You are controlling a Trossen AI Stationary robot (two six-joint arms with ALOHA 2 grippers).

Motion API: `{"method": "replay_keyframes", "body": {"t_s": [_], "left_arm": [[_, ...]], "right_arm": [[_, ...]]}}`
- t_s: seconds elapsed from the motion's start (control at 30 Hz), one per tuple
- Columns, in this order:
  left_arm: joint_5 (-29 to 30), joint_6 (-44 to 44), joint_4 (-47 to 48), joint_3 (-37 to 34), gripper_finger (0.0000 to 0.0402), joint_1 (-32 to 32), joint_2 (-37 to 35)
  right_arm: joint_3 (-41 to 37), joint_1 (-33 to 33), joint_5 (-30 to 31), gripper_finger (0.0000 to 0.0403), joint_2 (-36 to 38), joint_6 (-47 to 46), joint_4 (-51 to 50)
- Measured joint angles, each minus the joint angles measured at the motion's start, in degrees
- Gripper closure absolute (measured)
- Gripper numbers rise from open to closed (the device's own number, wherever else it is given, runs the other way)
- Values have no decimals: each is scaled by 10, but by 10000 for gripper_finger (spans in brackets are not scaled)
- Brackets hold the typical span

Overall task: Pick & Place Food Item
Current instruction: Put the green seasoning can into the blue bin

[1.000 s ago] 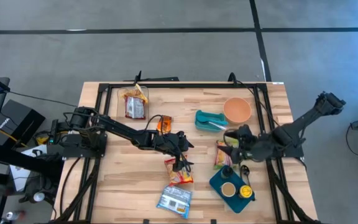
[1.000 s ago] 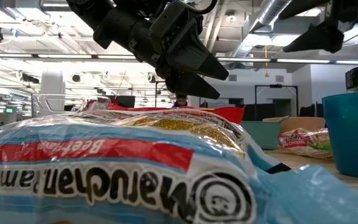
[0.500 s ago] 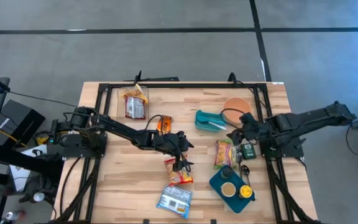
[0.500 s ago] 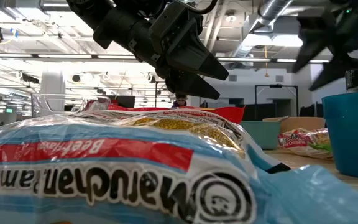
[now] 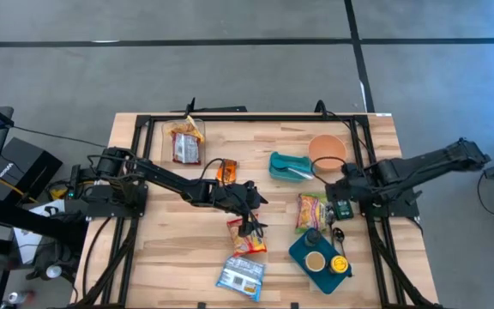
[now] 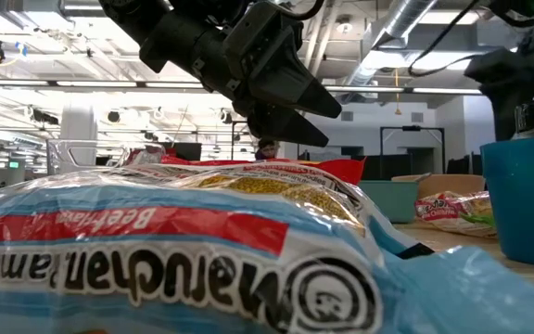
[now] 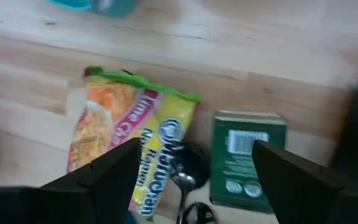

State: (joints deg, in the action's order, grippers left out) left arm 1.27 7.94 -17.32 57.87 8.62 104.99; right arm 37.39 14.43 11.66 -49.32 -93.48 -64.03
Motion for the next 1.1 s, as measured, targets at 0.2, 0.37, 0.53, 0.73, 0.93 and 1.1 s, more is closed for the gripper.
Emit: {"method": "replay_keyframes", "body": {"t_s": [0.2,0.37,0.53,0.73,0.93,1.1], "left_arm": [[0,0,-11,0,11,0,0],[0,0,-31,0,11,0,0],[0,0,-57,0,11,0,0],[0,0,-79,0,11,0,0],[0,0,-94,0,11,0,0],[0,10,-103,0,11,0,0]], "right_arm": [[0,22,2,102,-28,-51,4],[0,34,-2,102,-69,-77,9],[-1,38,-48,102,-116,-73,9],[0,52,-74,104,-147,-77,8],[0,63,-73,121,-148,-81,8],[0,73,-71,128,-147,-85,8]]}}
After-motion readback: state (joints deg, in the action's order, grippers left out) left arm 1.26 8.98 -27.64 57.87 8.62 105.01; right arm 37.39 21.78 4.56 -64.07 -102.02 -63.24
